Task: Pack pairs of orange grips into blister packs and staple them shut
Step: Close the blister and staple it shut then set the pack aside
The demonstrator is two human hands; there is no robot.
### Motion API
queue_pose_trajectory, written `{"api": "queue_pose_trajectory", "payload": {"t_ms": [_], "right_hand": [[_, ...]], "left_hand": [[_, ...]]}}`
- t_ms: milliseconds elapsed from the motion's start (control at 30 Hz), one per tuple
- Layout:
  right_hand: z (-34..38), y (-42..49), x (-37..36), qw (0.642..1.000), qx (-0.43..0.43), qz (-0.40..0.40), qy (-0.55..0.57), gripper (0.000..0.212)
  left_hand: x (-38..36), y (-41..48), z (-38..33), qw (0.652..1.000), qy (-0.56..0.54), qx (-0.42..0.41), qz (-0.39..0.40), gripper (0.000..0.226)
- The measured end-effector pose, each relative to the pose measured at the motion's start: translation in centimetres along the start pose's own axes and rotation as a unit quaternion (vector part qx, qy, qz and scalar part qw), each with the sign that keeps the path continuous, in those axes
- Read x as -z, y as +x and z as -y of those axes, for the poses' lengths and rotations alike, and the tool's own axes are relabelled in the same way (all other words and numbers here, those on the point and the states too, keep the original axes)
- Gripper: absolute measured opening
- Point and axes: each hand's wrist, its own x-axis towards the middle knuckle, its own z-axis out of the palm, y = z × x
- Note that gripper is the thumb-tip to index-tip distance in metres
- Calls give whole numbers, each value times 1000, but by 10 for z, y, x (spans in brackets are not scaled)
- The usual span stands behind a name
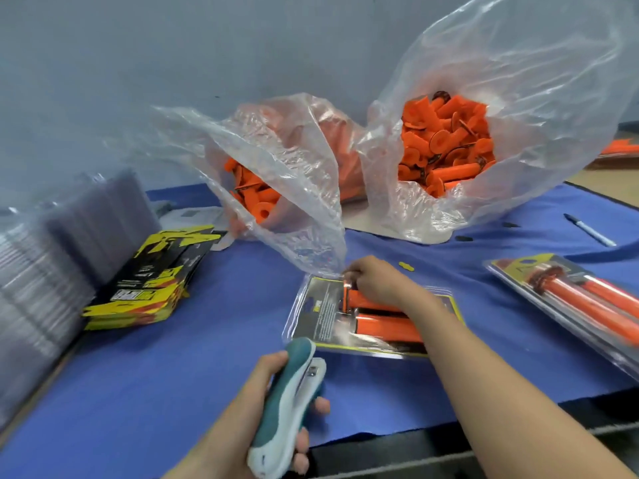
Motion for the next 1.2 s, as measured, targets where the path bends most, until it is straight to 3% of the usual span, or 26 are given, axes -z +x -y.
{"api": "queue_pose_trajectory", "payload": {"t_ms": [67,200,333,567,800,1000,1200], "right_hand": [[-2,2,1,1000,-8,8,10,30],[-4,3,1,1000,-18,7,12,27],[-6,4,-1,1000,-22,-1,18,26],[-5,5,0,999,-35,6,19,27],[0,-3,-2,999,-39,-21,-25,26],[0,-5,-4,997,-33,-49,-52,27],[-4,-1,-1,999,-41,-24,-20,27]], "left_hand": [[-3,-6,11,999,-4,-30,17,50],[-11,1,13,995,57,-78,-21,68],[-15,8,11,991,106,-61,-54,52],[-22,9,9,989,100,-101,-49,62],[-25,17,-4,994,104,-28,-35,61],[-24,16,-2,994,80,-31,-71,57],[-17,-1,16,989,59,-131,-42,51]]}}
